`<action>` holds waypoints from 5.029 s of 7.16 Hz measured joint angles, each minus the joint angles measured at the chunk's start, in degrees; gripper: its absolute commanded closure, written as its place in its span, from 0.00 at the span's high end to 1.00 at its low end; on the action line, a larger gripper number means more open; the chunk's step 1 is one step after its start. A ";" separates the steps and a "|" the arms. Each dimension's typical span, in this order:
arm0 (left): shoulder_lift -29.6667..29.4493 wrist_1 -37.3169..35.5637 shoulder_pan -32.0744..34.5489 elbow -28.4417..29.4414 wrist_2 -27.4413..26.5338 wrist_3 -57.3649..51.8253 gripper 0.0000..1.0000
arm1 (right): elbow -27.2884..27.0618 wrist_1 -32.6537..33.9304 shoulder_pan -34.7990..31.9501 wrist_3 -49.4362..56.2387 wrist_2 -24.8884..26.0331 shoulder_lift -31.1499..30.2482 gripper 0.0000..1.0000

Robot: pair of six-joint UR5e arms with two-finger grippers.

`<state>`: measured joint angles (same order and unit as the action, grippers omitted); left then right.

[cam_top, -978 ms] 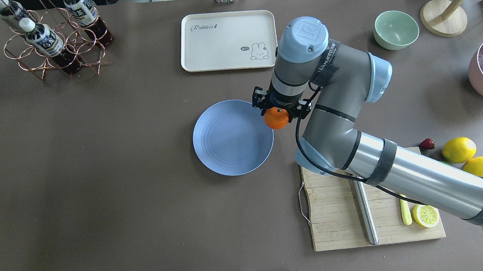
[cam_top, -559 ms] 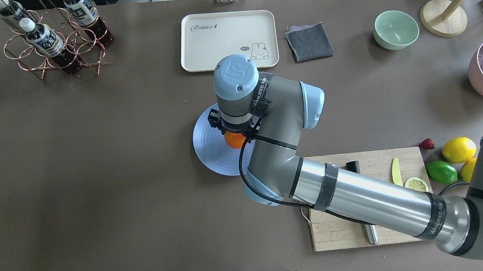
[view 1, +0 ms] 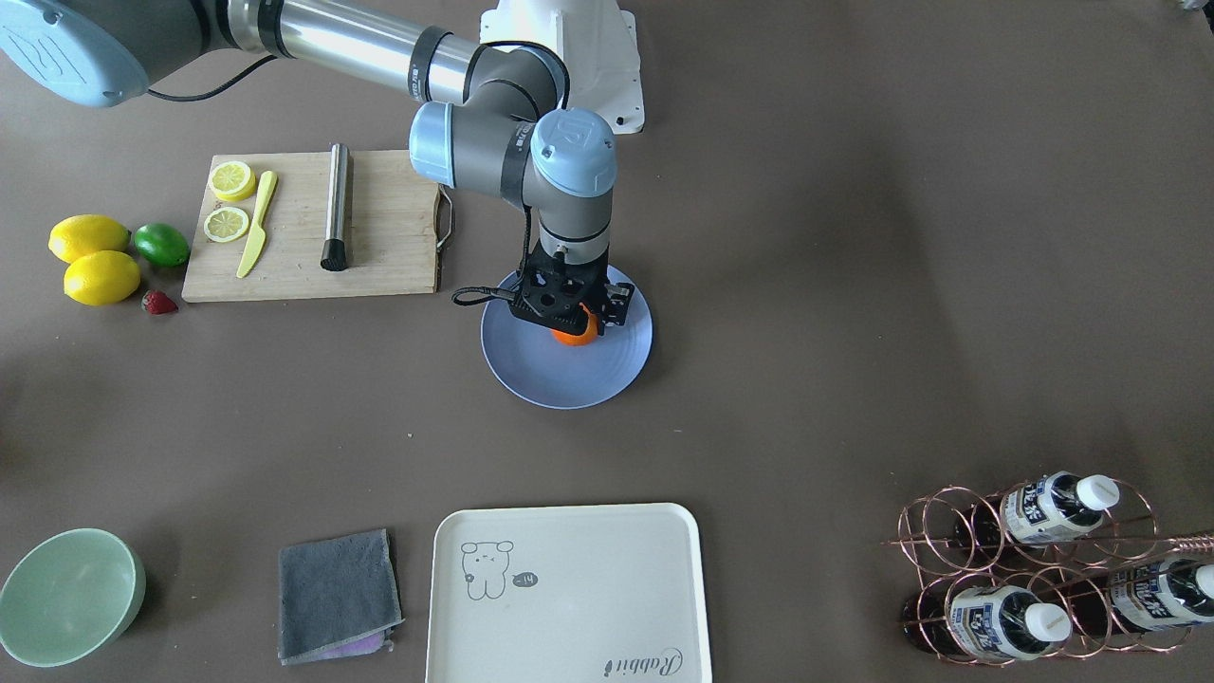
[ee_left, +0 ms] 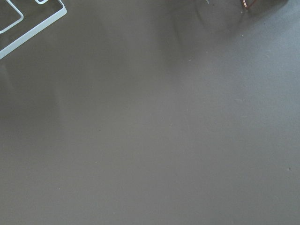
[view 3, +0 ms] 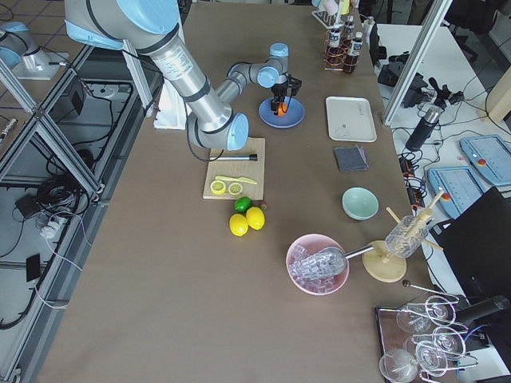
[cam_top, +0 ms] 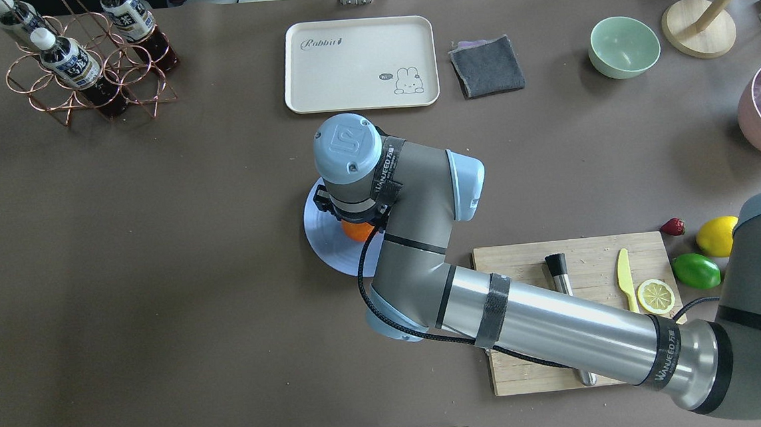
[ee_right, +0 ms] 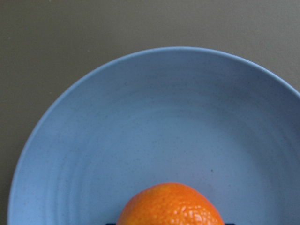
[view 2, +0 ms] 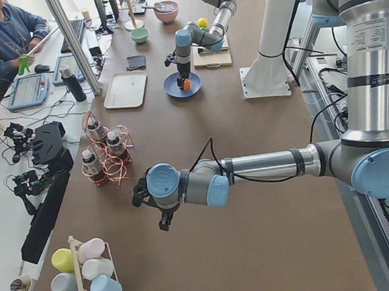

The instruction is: Pick orange to plate

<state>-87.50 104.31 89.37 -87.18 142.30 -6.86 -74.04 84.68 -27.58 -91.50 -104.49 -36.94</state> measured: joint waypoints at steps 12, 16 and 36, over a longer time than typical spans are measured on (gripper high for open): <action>-1.93 -21.99 -0.44 -6.07 -6.30 -2.15 0.98 | -23.49 15.28 -42.51 73.35 -22.78 -36.40 1.00; -2.01 -24.38 -0.08 -8.30 -8.30 -5.40 0.98 | -22.33 14.57 -58.58 96.57 -22.39 -53.06 1.00; -0.91 -23.98 0.45 -9.78 -8.21 -5.01 0.98 | -24.21 10.95 -64.00 98.00 -25.58 -62.02 1.00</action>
<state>-88.42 80.33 89.82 -96.96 134.09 -11.87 -98.25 95.62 -91.58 6.51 -130.07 -98.96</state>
